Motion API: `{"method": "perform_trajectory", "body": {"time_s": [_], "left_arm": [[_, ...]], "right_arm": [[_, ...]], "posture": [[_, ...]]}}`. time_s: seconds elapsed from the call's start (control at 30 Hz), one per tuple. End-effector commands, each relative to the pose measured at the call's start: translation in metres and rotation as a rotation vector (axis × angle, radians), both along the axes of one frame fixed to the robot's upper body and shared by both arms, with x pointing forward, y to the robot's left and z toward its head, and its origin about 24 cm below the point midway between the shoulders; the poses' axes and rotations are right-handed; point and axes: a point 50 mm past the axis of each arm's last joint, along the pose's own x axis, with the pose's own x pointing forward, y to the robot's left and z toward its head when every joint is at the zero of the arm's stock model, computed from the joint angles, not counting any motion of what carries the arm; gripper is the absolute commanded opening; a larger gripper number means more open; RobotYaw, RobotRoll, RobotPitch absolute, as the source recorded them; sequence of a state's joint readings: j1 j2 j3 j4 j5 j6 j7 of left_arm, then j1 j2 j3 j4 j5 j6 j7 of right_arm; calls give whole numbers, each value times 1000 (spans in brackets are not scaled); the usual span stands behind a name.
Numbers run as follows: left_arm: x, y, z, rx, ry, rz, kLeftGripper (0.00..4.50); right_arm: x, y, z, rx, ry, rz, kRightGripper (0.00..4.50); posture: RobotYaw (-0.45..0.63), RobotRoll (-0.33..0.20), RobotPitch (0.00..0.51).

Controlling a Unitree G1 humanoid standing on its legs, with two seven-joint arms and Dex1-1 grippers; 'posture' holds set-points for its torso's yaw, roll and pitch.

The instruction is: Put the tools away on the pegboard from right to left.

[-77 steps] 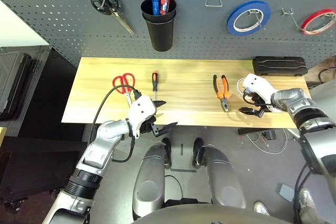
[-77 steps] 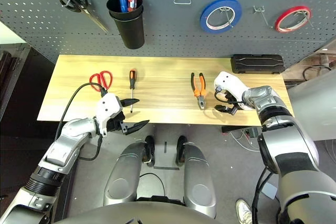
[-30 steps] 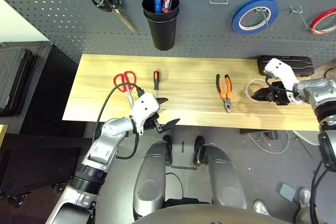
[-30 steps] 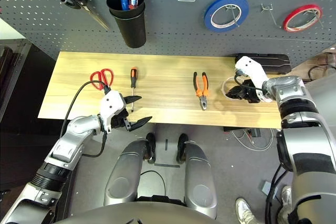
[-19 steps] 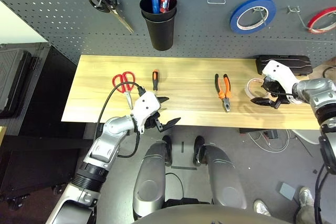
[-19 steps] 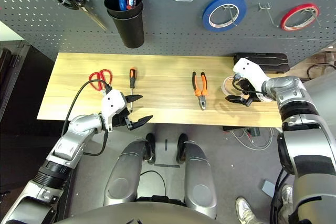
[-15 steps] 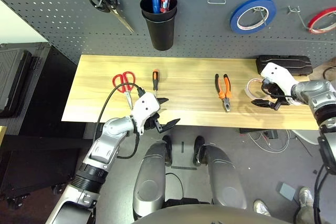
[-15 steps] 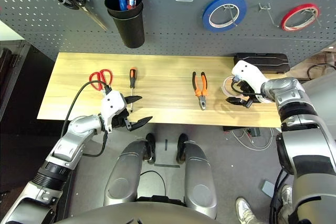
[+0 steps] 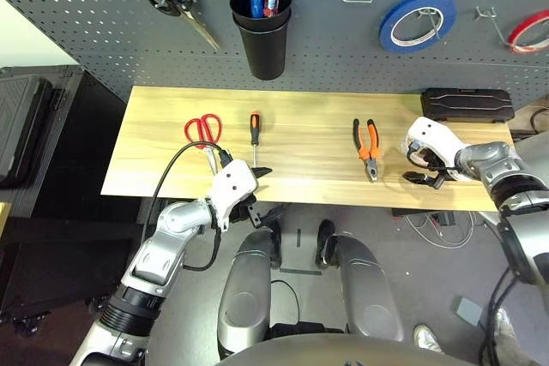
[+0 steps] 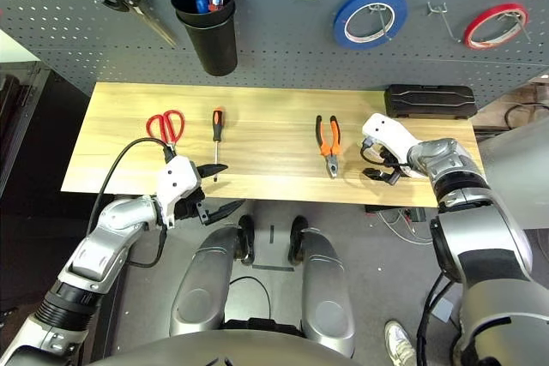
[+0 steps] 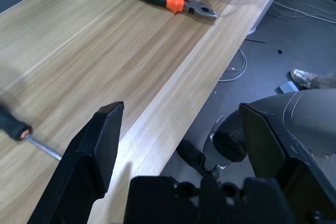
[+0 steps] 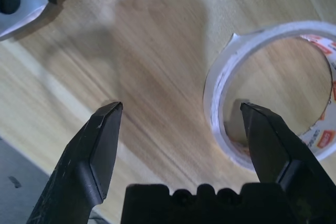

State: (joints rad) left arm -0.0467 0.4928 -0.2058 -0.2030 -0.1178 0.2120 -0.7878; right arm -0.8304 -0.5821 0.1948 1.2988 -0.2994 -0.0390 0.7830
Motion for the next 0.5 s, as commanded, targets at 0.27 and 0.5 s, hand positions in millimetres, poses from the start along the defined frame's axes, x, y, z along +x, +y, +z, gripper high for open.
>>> {"method": "perform_trajectory", "body": {"time_s": [0.27, 0.5], "left_arm": [[-4, -5, -3, -4, 23, -7, 4500], [1, -7, -3, -5, 13, -13, 4500]], "right_arm": [[-10, -3, -11, 7, 61, 5, 1712], [-13, -11, -9, 18, 33, -6, 38]], "posture": [[245, 0, 378], [239, 0, 360]]}}
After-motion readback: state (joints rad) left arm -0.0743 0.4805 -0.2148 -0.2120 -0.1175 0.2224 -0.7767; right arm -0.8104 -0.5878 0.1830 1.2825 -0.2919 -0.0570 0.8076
